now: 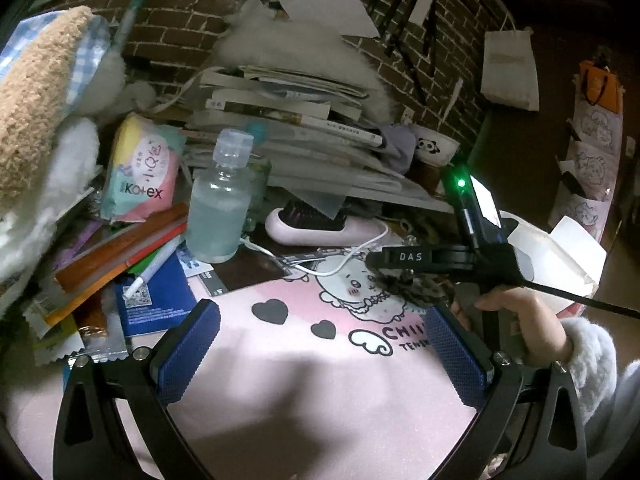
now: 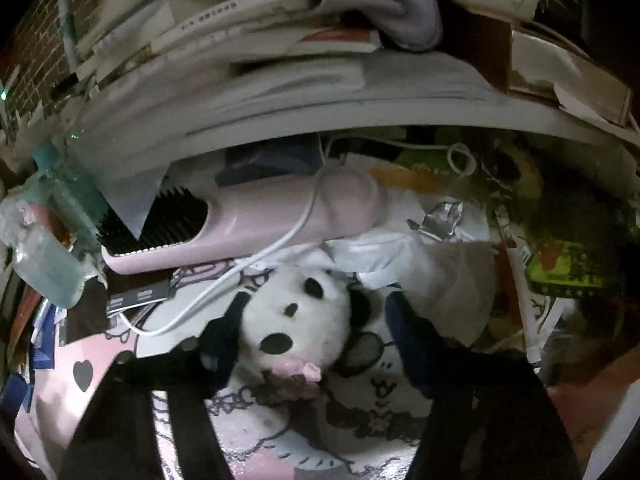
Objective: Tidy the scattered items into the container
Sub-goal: 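Close the right tool on the white panda plush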
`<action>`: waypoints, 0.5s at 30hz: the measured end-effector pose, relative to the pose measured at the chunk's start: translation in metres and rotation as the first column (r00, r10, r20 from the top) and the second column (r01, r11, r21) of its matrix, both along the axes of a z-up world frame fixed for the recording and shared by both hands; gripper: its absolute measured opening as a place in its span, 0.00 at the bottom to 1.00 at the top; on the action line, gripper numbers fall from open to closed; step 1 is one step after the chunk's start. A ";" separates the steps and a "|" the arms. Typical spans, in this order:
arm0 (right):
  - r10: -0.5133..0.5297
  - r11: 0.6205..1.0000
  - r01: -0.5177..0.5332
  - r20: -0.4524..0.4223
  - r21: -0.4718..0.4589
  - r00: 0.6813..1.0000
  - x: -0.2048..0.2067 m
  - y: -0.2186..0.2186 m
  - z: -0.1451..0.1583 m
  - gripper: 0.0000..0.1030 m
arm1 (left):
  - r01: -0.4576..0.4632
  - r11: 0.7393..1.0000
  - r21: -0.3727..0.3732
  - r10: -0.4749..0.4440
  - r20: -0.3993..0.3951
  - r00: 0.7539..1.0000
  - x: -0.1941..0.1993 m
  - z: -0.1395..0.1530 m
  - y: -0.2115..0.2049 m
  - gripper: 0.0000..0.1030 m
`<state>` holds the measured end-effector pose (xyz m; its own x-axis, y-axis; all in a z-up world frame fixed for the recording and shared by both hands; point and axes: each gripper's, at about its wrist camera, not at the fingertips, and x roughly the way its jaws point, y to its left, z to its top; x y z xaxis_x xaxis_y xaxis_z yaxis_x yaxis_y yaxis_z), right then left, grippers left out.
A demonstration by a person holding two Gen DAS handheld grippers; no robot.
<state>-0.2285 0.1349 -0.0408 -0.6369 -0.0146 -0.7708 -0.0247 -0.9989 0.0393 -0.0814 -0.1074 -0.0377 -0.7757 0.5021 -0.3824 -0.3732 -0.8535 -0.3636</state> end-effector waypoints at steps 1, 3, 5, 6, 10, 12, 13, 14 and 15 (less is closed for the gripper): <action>0.003 1.000 -0.003 -0.002 0.006 1.000 0.000 -0.001 0.000 0.59 | 0.003 1.000 0.003 -0.003 -0.001 1.000 -0.001 -0.001 0.000 0.99; 0.011 1.000 -0.011 -0.007 0.023 1.000 0.000 -0.003 0.000 0.51 | -0.001 1.000 0.000 0.001 0.000 1.000 -0.002 -0.001 0.001 0.99; 0.024 0.999 -0.023 -0.009 0.025 1.000 0.002 -0.005 0.001 0.48 | -0.003 1.000 0.000 0.003 0.001 1.000 -0.002 -0.001 0.001 0.99; 0.031 0.999 -0.031 -0.010 0.028 0.999 0.003 -0.006 0.001 0.46 | -0.005 1.000 0.000 0.005 0.001 1.000 -0.002 -0.001 0.001 0.99; 0.054 0.998 -0.053 -0.024 0.046 0.998 0.010 -0.012 0.004 0.40 | -0.011 1.000 0.005 0.011 0.003 1.000 0.000 -0.001 0.000 0.99; 0.061 0.997 -0.059 -0.036 0.057 0.997 0.015 -0.014 0.007 0.38 | -0.012 1.000 0.005 0.012 0.005 1.000 0.001 -0.001 -0.001 0.99; 0.071 0.996 -0.069 -0.034 0.056 0.997 0.018 -0.015 0.008 0.38 | -0.014 1.000 0.005 0.013 0.008 1.000 0.002 -0.001 -0.001 0.99; 0.082 0.995 -0.080 -0.030 0.054 0.996 0.020 -0.017 0.008 0.38 | -0.016 1.000 0.004 0.015 0.011 1.000 0.003 -0.002 -0.002 0.99; 0.093 0.994 -0.091 -0.029 0.057 0.995 0.024 -0.019 0.007 0.38 | -0.020 1.000 0.003 0.020 0.016 1.000 0.004 -0.003 -0.002 0.99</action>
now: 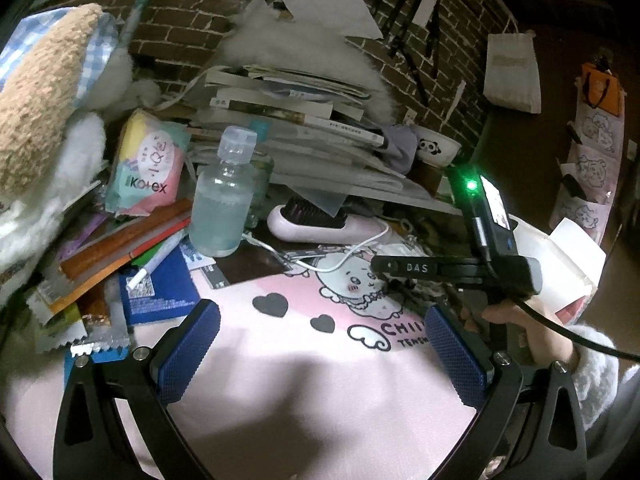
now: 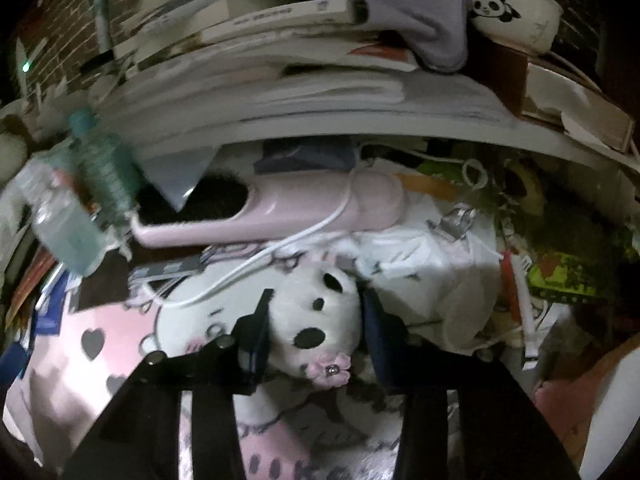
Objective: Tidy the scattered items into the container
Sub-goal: 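Close the right tool on the white panda plush, then carry the panda plush with the right tool over the white box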
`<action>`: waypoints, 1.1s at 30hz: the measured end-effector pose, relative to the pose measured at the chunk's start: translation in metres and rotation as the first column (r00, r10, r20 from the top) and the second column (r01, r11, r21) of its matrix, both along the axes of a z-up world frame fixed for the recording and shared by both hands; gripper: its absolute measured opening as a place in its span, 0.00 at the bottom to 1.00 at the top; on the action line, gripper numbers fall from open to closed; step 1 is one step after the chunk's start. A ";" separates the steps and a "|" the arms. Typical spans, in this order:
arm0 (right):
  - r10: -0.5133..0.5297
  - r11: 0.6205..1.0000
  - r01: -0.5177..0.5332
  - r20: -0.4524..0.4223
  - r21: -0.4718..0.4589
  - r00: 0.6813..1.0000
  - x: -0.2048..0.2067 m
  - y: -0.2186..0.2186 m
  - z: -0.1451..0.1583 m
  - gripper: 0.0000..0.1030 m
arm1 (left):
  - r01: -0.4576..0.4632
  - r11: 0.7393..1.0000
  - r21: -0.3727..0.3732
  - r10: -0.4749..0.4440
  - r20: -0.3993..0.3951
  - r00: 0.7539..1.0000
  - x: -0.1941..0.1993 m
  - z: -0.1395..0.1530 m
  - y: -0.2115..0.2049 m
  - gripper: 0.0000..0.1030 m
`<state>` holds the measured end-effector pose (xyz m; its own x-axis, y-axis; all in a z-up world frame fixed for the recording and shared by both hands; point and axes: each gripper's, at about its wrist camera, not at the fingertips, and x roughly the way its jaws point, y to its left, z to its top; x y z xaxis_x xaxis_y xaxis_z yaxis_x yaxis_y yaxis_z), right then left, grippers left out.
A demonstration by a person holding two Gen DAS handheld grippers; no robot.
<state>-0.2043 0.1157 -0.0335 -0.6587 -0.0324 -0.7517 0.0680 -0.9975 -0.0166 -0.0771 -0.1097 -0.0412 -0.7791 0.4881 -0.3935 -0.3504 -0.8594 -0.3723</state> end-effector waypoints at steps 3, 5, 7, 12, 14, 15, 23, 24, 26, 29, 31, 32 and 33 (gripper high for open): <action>0.025 1.000 -0.025 -0.001 -0.001 1.000 0.012 -0.004 0.001 0.38 | -0.024 1.000 -0.008 0.024 0.022 0.999 0.003 -0.003 -0.002 0.99; 0.048 0.999 -0.048 0.004 -0.019 0.999 0.023 -0.005 0.002 0.38 | -0.032 0.999 -0.005 0.032 0.027 0.999 0.007 -0.003 -0.003 0.99; 0.071 0.997 -0.071 -0.002 -0.022 0.998 0.036 -0.008 0.004 0.38 | -0.036 0.999 -0.002 0.036 0.024 0.999 0.011 -0.002 -0.003 0.99; 0.130 0.991 -0.130 -0.016 -0.036 0.991 0.066 -0.010 0.005 0.37 | -0.044 0.999 -0.010 0.045 0.012 0.999 0.023 0.003 0.000 0.99; 0.145 0.989 -0.145 -0.011 -0.039 0.989 0.075 -0.009 0.004 0.37 | -0.043 0.999 -0.012 0.043 0.008 0.999 0.028 0.005 0.002 0.99; 0.151 0.988 -0.151 -0.005 -0.042 0.989 0.079 -0.012 -0.001 0.37 | -0.043 0.999 -0.013 0.043 0.006 0.999 0.030 0.006 0.003 0.99; 0.142 0.989 -0.143 -0.017 -0.045 0.990 0.093 -0.007 -0.012 0.39 | -0.040 0.999 -0.019 0.040 -0.012 0.999 0.040 0.013 0.010 0.99; 0.142 0.989 -0.143 -0.023 -0.034 0.990 0.095 -0.008 -0.013 0.40 | -0.042 0.999 -0.019 0.042 -0.013 0.999 0.040 0.014 0.010 0.99; 0.148 0.989 -0.149 -0.034 -0.021 0.988 0.095 -0.010 -0.013 0.36 | -0.046 0.999 -0.020 0.045 -0.013 0.999 0.040 0.014 0.010 0.99; 0.160 0.987 -0.161 -0.042 -0.029 0.986 0.096 -0.011 -0.010 0.32 | -0.050 0.999 -0.022 0.050 -0.011 0.999 0.040 0.014 0.009 0.99; 0.166 0.986 -0.167 -0.059 -0.011 0.984 0.099 -0.014 -0.006 0.32 | -0.052 0.998 -0.021 0.052 -0.010 0.999 0.041 0.014 0.009 0.99; 0.169 0.986 -0.169 -0.070 -0.002 0.983 0.101 -0.016 -0.003 0.32 | -0.053 0.998 -0.022 0.053 -0.011 0.999 0.042 0.015 0.008 0.99; 0.172 0.985 -0.172 -0.084 0.007 0.981 0.103 -0.017 0.002 0.32 | -0.056 0.998 -0.023 0.056 -0.011 0.998 0.043 0.015 0.008 0.99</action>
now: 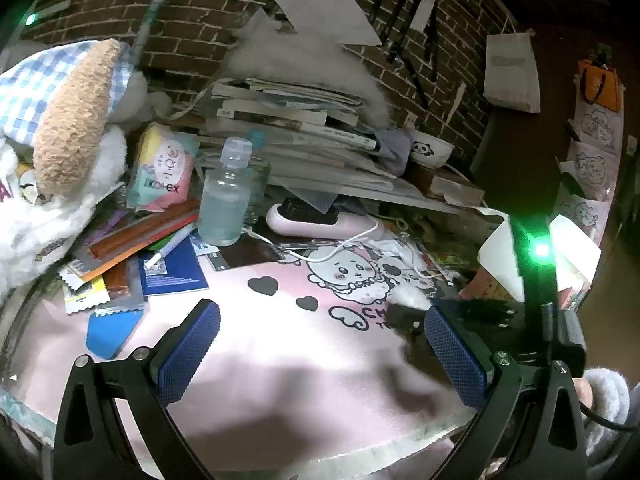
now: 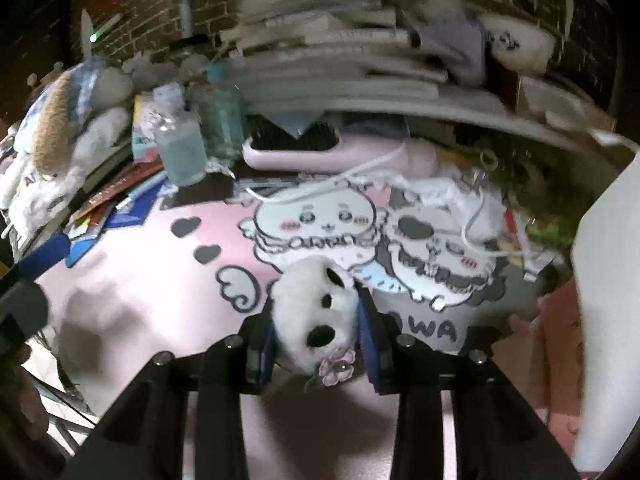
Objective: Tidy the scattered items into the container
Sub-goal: 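Carry the panda plush with the right tool over the white box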
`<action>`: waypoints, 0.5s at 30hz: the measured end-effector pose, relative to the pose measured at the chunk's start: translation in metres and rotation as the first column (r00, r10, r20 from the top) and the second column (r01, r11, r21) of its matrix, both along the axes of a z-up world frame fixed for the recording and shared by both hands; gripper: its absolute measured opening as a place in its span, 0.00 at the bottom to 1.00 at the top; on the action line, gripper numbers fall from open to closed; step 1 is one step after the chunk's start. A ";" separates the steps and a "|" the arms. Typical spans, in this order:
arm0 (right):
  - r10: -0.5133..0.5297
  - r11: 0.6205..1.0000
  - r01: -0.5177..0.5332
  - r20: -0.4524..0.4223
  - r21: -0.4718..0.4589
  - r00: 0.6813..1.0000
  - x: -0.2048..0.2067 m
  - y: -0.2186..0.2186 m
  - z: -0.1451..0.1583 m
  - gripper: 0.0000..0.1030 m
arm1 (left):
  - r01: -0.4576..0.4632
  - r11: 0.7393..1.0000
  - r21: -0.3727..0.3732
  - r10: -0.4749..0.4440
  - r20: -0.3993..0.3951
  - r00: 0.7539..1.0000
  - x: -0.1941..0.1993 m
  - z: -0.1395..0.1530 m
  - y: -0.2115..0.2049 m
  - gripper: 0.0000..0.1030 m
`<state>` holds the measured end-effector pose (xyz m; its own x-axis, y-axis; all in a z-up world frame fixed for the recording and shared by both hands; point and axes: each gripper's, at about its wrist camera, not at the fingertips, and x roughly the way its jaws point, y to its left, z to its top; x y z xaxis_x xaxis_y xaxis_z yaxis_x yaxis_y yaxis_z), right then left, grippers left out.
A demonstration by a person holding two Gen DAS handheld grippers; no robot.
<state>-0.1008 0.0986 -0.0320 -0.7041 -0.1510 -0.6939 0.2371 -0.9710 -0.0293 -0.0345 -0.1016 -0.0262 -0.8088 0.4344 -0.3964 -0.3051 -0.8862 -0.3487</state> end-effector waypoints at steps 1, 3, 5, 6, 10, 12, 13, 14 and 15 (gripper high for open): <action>0.003 1.000 -0.003 -0.017 0.007 1.000 0.003 -0.002 0.005 0.32 | -0.004 1.000 -0.001 0.004 0.000 1.000 0.001 0.000 0.000 0.99; 0.013 1.000 -0.012 -0.053 0.019 0.998 0.009 -0.004 0.018 0.32 | -0.010 1.000 -0.002 0.010 0.001 1.000 0.003 0.001 -0.001 0.99; 0.020 1.000 -0.018 -0.088 0.026 0.996 0.015 -0.005 0.031 0.32 | -0.011 1.000 0.000 0.011 0.000 1.000 0.006 0.002 -0.001 0.99; 0.022 0.999 -0.019 -0.106 0.033 0.994 0.019 -0.005 0.038 0.32 | -0.011 1.000 0.001 0.011 -0.002 1.000 0.007 0.003 0.000 0.99; 0.022 0.999 -0.014 -0.166 0.048 0.986 0.033 0.001 0.063 0.32 | -0.002 1.000 0.001 0.002 -0.013 1.000 0.013 0.008 0.004 0.99; 0.014 0.998 -0.003 -0.191 0.055 0.981 0.041 0.006 0.075 0.32 | 0.006 1.000 0.001 -0.006 -0.017 1.000 0.016 0.011 0.008 0.99; 0.008 0.998 0.005 -0.207 0.062 0.978 0.045 0.010 0.081 0.32 | 0.012 1.000 0.001 -0.011 -0.019 1.000 0.017 0.012 0.010 0.99; 0.000 0.997 0.016 -0.222 0.071 0.975 0.049 0.014 0.087 0.32 | 0.017 1.000 0.000 -0.017 -0.021 1.000 0.018 0.013 0.013 0.99; -0.006 0.997 0.024 -0.230 0.078 0.973 0.051 0.017 0.090 0.32 | 0.021 1.000 0.000 -0.021 -0.021 1.000 0.019 0.014 0.016 0.99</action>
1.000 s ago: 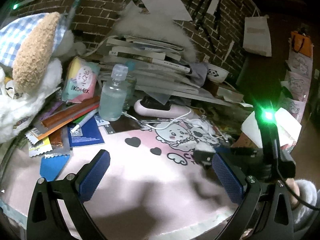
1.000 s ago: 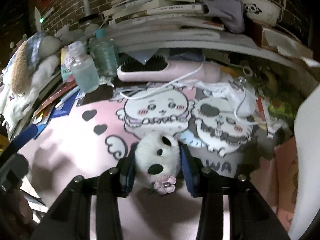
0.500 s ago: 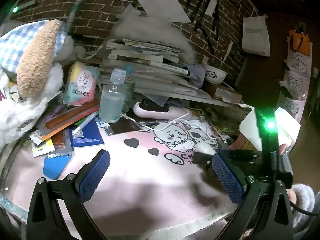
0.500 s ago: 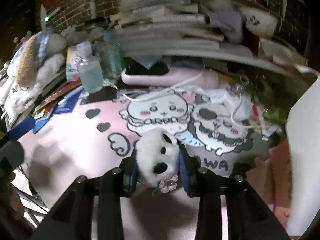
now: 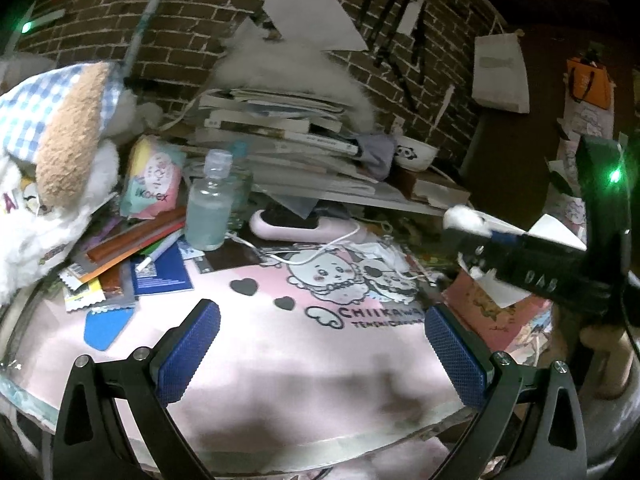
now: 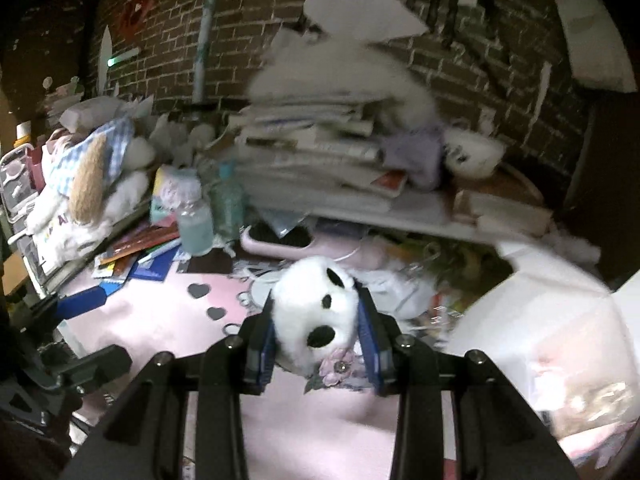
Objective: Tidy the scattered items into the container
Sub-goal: 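Carry the panda plush with the right tool over the white box, then lower the panda plush into the box and open the right tool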
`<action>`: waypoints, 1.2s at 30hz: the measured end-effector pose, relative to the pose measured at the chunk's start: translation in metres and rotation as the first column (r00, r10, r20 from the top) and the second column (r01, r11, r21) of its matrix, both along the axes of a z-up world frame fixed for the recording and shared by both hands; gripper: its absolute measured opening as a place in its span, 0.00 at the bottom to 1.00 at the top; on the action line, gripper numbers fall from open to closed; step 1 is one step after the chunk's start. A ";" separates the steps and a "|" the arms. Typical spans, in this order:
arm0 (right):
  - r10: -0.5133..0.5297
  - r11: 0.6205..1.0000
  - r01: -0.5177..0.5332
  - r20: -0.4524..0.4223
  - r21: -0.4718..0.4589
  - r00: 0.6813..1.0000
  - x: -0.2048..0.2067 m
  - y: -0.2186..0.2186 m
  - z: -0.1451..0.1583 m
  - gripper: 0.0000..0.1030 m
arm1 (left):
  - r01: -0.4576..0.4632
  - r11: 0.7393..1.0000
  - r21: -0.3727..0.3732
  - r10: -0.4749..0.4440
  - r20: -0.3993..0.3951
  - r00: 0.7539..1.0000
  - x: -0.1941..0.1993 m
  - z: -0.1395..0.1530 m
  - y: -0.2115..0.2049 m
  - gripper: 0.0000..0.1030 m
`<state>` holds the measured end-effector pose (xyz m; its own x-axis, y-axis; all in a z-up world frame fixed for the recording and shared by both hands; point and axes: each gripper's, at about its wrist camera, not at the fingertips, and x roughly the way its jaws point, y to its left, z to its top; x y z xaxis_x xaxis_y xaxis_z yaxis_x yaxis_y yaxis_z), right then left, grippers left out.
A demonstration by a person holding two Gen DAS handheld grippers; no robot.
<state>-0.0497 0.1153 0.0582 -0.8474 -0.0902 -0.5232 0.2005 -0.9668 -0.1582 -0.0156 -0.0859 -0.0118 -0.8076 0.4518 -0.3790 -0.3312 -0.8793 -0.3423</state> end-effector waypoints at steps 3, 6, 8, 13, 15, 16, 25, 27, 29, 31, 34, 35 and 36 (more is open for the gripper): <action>-0.029 0.999 0.029 -0.019 0.022 0.999 0.007 0.013 0.011 0.32 | 0.008 1.000 -0.005 -0.008 -0.001 1.000 0.003 0.003 0.008 0.99; -0.061 0.997 0.063 -0.036 0.040 0.997 0.013 0.030 0.020 0.32 | 0.015 1.000 -0.013 -0.015 -0.002 1.000 0.004 0.006 0.016 0.99; -0.087 0.995 0.089 -0.046 0.050 0.995 0.017 0.043 0.025 0.32 | 0.020 1.000 -0.019 -0.020 -0.002 1.000 0.005 0.008 0.021 0.99; -0.158 0.984 0.164 -0.076 0.071 0.984 0.026 0.078 0.035 0.32 | 0.043 0.999 -0.030 -0.044 -0.012 0.999 0.009 0.015 0.035 0.99; -0.185 0.978 0.191 -0.082 0.077 0.979 0.028 0.090 0.038 0.32 | 0.052 0.998 -0.035 -0.052 -0.012 0.999 0.009 0.017 0.042 0.99; -0.200 0.975 0.207 -0.083 0.080 0.976 0.029 0.098 0.039 0.32 | 0.057 0.998 -0.039 -0.057 -0.012 0.998 0.009 0.018 0.045 0.99; -0.280 0.958 0.279 0.003 0.069 0.960 0.020 0.165 0.041 0.32 | 0.099 0.993 -0.064 -0.100 -0.008 0.995 0.008 0.022 0.068 0.99; -0.283 0.958 0.280 0.044 0.068 0.958 0.014 0.179 0.040 0.32 | 0.106 0.992 -0.070 -0.107 -0.003 0.994 0.006 0.022 0.071 0.99; -0.296 0.952 0.288 0.068 0.099 0.953 0.008 0.189 0.040 0.32 | 0.109 0.991 -0.076 -0.109 0.000 0.994 0.004 0.021 0.074 0.99; -0.289 0.955 0.277 0.118 0.110 0.950 0.000 0.199 0.037 0.32 | 0.112 0.991 -0.079 -0.112 0.004 0.994 0.003 0.021 0.077 0.99; -0.242 0.969 0.222 0.227 0.109 0.943 -0.014 0.208 0.031 0.32 | 0.121 0.989 -0.084 -0.121 0.010 0.993 0.001 0.021 0.082 0.99; -0.222 0.974 0.200 0.260 0.111 0.940 -0.019 0.209 0.029 0.32 | 0.124 0.988 -0.087 -0.123 0.012 0.992 0.000 0.020 0.084 0.99; -0.195 0.980 0.170 0.300 0.106 0.934 -0.024 0.210 0.026 0.33 | 0.126 0.988 -0.090 -0.125 0.014 0.992 0.000 0.020 0.086 0.99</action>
